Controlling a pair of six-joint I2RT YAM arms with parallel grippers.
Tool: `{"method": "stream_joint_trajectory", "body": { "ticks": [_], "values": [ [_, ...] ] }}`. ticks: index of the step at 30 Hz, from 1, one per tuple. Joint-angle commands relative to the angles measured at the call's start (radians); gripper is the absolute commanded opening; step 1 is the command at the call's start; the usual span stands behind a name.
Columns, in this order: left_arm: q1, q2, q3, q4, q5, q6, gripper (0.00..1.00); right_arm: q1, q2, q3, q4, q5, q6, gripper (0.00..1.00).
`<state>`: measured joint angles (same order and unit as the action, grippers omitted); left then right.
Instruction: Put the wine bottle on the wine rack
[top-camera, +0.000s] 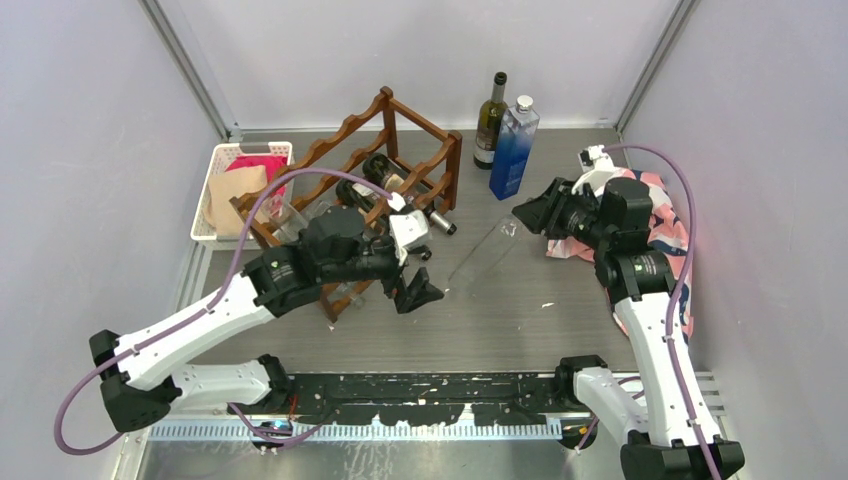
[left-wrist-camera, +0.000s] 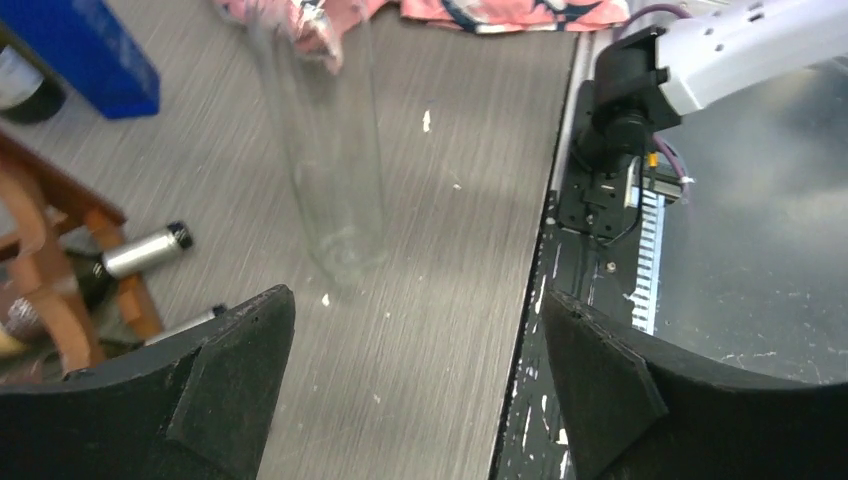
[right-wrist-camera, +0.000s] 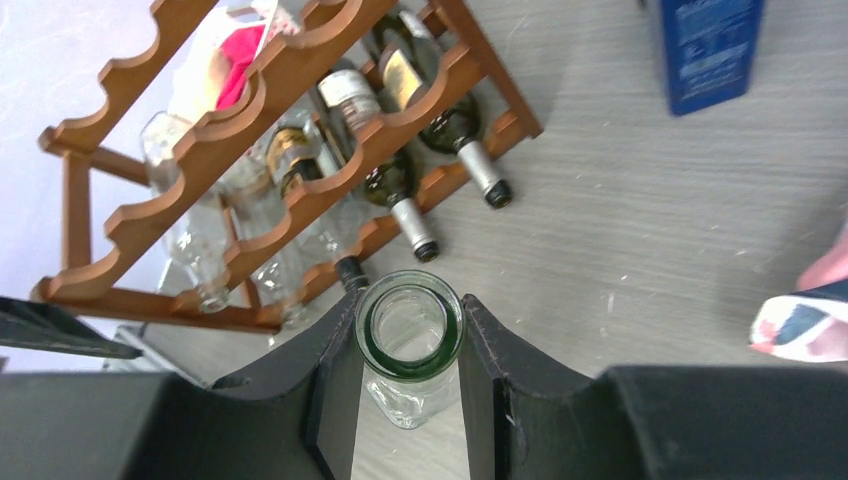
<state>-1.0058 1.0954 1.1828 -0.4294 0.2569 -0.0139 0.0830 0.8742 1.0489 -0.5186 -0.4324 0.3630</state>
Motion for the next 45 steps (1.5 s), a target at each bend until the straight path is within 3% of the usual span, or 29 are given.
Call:
{"method": "stream_joint_trajectory", "body": {
  "ticks": [1,6,18,34,39,41,43,45],
  "values": [
    [-0.001,-0.034,-0.067,0.256,0.179,0.089,0.92,-0.004,-0.046,-0.013,0.064,-0.138,0.090,0.01],
    [-0.038,-0.015,-0.144,0.410,0.065,0.043,0.92,-0.005,-0.078,-0.046,0.046,-0.182,0.127,0.01],
    [-0.326,0.135,-0.322,0.681,-0.594,0.189,0.93,-0.011,-0.123,-0.130,0.042,-0.103,0.246,0.01],
    [-0.325,0.390,-0.377,0.828,-0.821,0.187,0.96,-0.013,-0.097,-0.167,0.087,-0.118,0.278,0.01],
    [-0.300,0.408,-0.381,0.808,-0.768,0.151,0.76,-0.014,-0.097,-0.172,0.088,-0.121,0.284,0.01],
    [-0.290,0.400,-0.383,0.791,-0.716,0.143,0.51,-0.015,-0.096,-0.178,0.090,-0.124,0.284,0.01],
    [-0.283,0.386,-0.386,0.776,-0.684,0.138,0.04,-0.015,-0.095,-0.184,0.092,-0.131,0.287,0.01],
    [-0.269,0.361,-0.390,0.734,-0.603,0.137,0.00,-0.014,-0.087,-0.189,0.094,-0.147,0.289,0.01]
  ]
}}
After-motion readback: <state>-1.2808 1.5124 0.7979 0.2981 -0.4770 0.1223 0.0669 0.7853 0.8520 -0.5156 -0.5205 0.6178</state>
